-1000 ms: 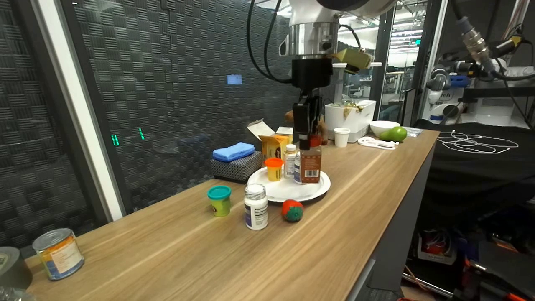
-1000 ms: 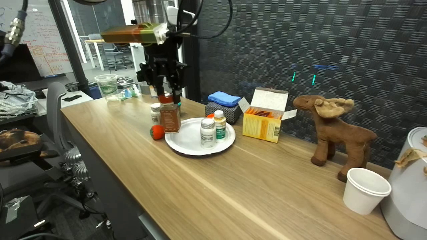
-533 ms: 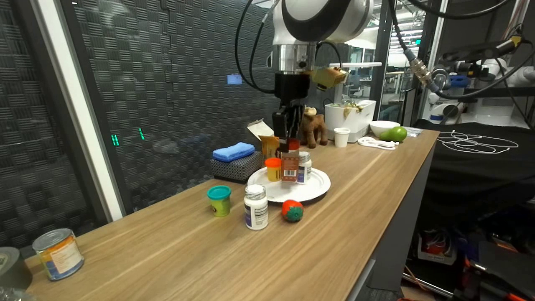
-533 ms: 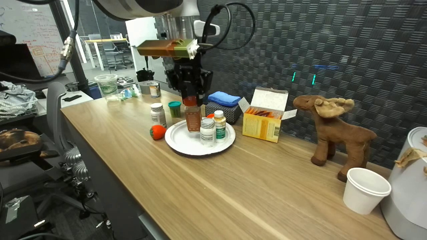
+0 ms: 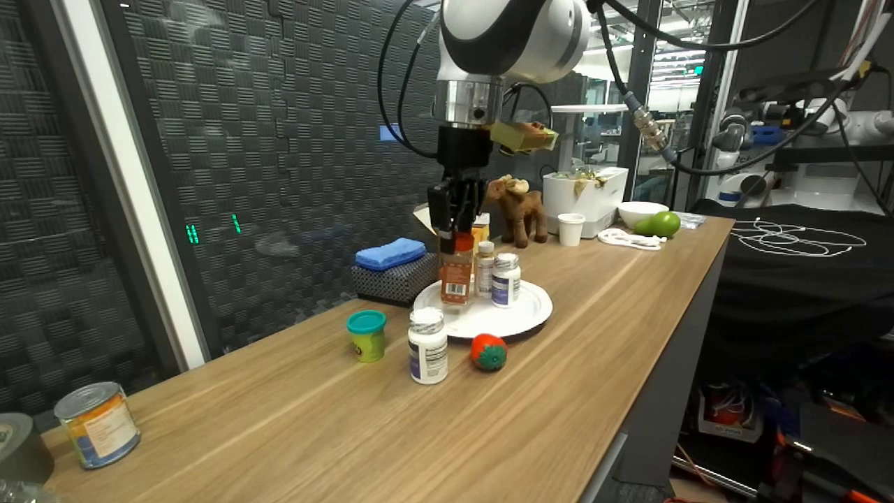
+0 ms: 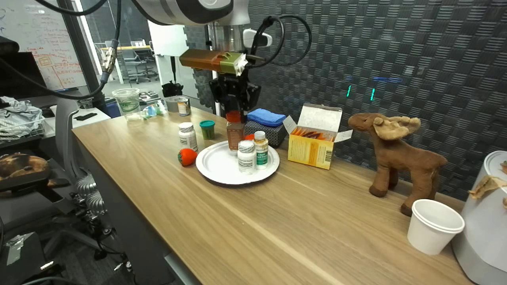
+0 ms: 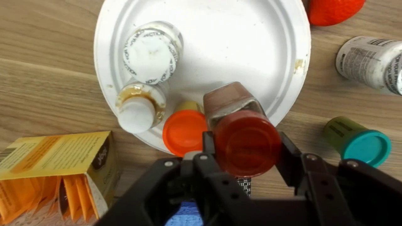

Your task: Pick up the objects from the table and put them on the white plate.

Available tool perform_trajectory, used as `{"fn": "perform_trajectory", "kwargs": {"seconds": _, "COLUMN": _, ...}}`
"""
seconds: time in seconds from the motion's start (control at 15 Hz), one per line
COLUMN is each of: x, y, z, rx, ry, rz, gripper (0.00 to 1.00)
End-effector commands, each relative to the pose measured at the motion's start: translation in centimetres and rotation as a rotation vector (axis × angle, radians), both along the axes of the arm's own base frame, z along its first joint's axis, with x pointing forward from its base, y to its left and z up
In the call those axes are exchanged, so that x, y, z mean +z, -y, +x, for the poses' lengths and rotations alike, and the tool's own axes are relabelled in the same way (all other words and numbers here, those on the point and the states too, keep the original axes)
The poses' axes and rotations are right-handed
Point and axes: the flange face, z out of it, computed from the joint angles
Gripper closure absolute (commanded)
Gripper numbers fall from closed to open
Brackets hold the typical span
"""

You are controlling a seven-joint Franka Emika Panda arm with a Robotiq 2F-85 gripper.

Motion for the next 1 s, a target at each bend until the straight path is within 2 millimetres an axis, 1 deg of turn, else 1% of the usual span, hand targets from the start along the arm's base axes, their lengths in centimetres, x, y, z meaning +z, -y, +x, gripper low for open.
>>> {"fn": "perform_trajectory", "kwargs": {"seconds": 0.0, "x": 0.9, "y": -0.5, "z": 0.6, "rx": -0.007, "ry": -0.025, "rz": 0.055, "gripper": 0.76}}
{"fn": "perform_trajectory", "kwargs": {"seconds": 0.33, "x": -0.1, "y": -0.3, "z": 0.5, "rx": -0.007, "ry": -0.033, "rz": 0.018, "gripper": 0.76}}
{"fn": "perform_trajectory", "kwargs": {"seconds": 0.53, "x": -1.2, "y": -0.4, "z": 0.4, "rx": -0.016, "ry": -0.053, "rz": 0.030, "gripper": 0.76}}
{"fn": "perform_trajectory", "kwargs": {"seconds": 0.67, "x": -1.8, "y": -0.5, "z": 0.8, "rx": -0.023, "ry": -0.026, "rz": 0.030, "gripper": 0.76}}
{"fn": "perform_trajectory", "kwargs": {"seconds": 0.8, "x": -1.9, "y": -0.5, "z": 1.1, "rx": -0.012, "ry": 0.010, "rz": 0.001, "gripper": 0.76}}
{"fn": "perform_trajectory", "kwargs": {"seconds": 0.87, "x": -1.7, "y": -0.6, "z": 1.0, "rx": 0.012, "ry": 0.016, "rz": -0.030, "gripper": 0.26}}
{"fn": "perform_trajectory", "kwargs": {"seconds": 0.93, "x": -1.4, "y": -0.6, "z": 0.7, "rx": 0.038, "ry": 0.016, "rz": -0.058, "gripper": 0.25}}
